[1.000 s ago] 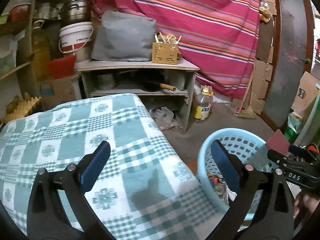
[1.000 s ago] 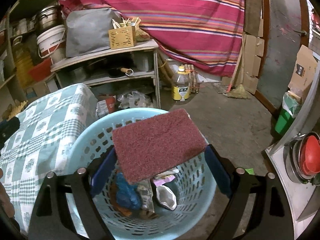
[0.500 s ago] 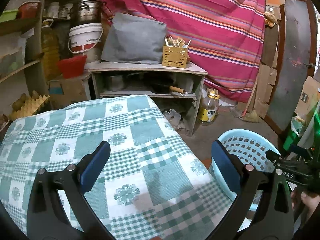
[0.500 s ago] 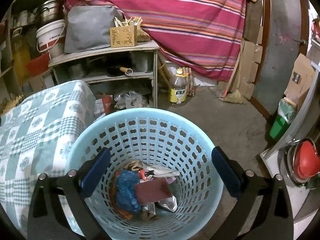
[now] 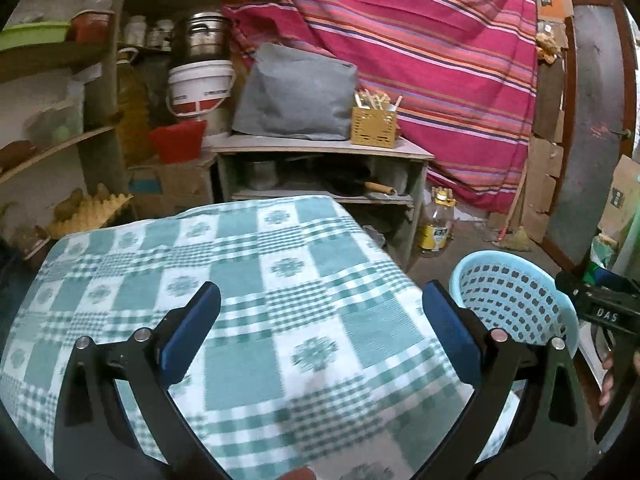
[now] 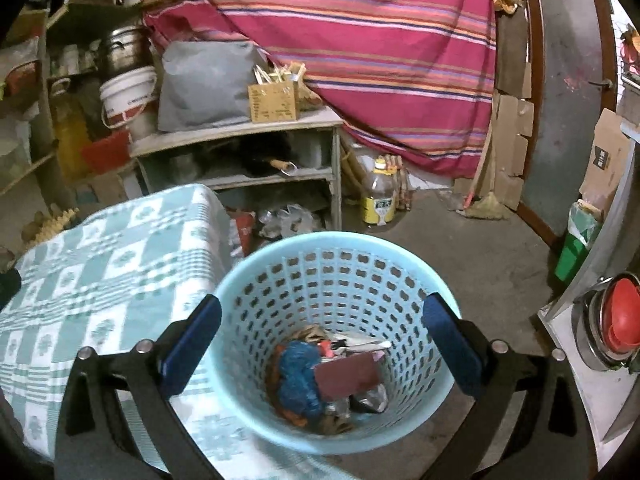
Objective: Collect trash
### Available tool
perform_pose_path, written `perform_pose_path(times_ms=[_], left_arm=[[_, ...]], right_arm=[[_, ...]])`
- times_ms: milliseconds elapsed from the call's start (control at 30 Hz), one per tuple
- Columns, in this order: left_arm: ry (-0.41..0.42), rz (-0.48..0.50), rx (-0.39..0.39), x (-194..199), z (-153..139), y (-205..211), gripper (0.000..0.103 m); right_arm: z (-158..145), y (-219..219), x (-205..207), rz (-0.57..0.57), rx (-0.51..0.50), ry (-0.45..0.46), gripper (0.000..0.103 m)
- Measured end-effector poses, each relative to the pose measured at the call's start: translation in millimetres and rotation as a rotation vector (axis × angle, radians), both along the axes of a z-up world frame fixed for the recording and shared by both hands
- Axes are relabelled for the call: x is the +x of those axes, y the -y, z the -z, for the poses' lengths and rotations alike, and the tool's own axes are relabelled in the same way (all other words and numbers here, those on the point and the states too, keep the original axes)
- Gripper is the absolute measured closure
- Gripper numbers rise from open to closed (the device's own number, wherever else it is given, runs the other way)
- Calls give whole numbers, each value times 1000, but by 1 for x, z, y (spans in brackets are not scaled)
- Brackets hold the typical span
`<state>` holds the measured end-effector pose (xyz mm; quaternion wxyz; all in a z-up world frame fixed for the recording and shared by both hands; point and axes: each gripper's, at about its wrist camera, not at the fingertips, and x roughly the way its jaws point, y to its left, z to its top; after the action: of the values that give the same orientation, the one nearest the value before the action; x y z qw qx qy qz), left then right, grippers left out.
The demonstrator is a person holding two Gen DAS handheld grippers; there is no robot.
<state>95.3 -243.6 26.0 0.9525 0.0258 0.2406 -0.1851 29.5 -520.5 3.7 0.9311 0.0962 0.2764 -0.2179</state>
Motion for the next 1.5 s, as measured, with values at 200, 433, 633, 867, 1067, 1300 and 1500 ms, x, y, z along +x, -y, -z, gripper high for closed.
perform_pose_path(times_ms=[200, 433, 633, 867, 1067, 1300, 1500], left_arm=[[57, -77, 2, -16, -9, -47, 5], [108, -150, 47, -34, -8, -96, 5], [101, -216, 80, -47, 3, -134, 5], [90, -269, 112, -68, 17, -171, 5], [66, -323, 111, -76, 23, -196, 5], [74, -366, 113, -79, 26, -218, 5], [52, -368, 92, -76, 35, -226, 5]], right_arm=[[-12, -38, -11, -45, -33, 44, 4], [-17, -99, -22, -122, -55, 74, 4], [-15, -150, -23, -214, -58, 80, 4], [-14, -197, -27, -286, -66, 115, 4], [-9, -230, -28, -332, -80, 118, 4], [1, -253, -29, -354, -98, 116, 4], [5, -264, -26, -357, -125, 117, 4]])
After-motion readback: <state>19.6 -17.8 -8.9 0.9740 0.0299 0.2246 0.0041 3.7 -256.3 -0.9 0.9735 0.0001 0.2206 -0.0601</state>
